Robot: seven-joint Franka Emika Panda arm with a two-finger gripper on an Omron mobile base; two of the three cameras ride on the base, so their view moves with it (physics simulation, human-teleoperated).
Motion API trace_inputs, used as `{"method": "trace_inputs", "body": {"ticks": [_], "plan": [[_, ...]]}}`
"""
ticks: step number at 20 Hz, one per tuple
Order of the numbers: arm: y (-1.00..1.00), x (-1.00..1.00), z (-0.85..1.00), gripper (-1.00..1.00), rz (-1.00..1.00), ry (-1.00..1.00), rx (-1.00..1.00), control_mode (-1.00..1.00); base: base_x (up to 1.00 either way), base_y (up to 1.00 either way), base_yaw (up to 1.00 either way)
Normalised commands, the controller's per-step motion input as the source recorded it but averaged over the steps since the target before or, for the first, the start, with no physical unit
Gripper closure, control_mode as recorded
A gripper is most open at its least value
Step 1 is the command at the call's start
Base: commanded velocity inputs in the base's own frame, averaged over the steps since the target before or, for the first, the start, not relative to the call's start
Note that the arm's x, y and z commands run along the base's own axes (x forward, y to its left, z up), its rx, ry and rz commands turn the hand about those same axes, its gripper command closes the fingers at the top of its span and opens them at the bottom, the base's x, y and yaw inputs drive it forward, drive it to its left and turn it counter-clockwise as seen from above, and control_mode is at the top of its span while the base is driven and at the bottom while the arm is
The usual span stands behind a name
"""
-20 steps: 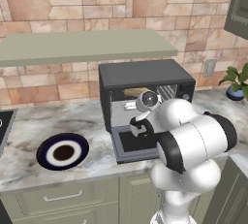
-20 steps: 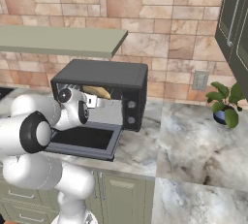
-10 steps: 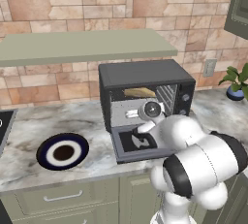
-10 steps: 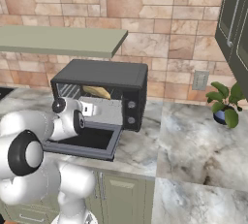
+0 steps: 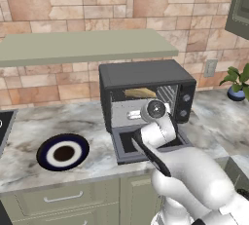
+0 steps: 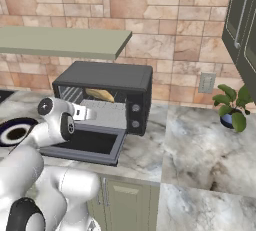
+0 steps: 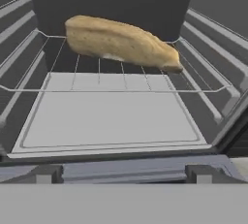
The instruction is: Pull the toaster oven rack outwards. Pick up the baguette from the plate and place it on the toaster oven rack. Close the toaster oven door fully and set the temperature to the lowest setting.
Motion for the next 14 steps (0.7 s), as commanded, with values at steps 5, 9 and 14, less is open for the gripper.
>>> {"method": "trace_inputs", "body": {"ticks": [5,9,14], "plan": [[-0.29,-0.80,0.05,-1.00,-0.02,0.07,0.00,-1.00,0.00,0.00,0.00],[-0.60,-0.78,0.00,-1.00,0.00,0.04,0.03,-1.00,0.00,0.00,0.00],[-0.61,-0.69,0.00,-1.00,0.00,0.02,0.05,-1.00,0.00,0.00,0.00]]}}
